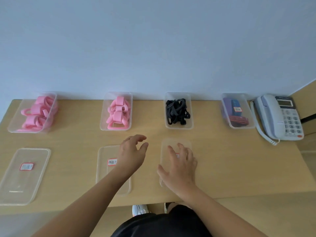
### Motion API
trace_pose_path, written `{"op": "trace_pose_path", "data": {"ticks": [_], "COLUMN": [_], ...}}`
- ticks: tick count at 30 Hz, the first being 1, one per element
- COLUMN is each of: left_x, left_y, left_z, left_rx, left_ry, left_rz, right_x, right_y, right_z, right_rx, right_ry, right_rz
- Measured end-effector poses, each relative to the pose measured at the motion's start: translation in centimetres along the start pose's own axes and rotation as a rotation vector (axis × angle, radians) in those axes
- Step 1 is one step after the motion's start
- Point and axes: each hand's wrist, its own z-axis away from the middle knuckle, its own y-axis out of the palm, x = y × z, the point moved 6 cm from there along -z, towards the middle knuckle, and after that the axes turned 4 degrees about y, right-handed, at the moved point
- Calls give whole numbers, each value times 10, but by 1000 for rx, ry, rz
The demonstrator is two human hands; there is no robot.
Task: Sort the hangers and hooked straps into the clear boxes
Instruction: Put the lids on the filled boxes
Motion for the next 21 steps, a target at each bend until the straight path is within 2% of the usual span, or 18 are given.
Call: {"op": "trace_pose_path", "data": {"ticks": [4,6,9,13,18,21], "left_x": [-2,-8,-25,-46,-64,-63], "left_y": [5,9,15,27,54,59], "left_z": [-21,-36,-61,-99,-136,-149], "left_rx": [41,52,59,64,95,49], "left_ry": [-138,-183,-213,-229,-291,-318], "left_rz": [210,344,456,418,404,383], "right_x": [6,7,12,14,7,5], "right_y": [-43,-66,-87,-83,-67,-58], "right_z": [-17,-47,-108,-163,-186,-187], "right_rx": [-300,-368,-233,-78,-66,-82], "right_ry": [-110,-115,-87,-110,-123,-148], "right_rz": [-98,-92,-5,97,130,126]}}
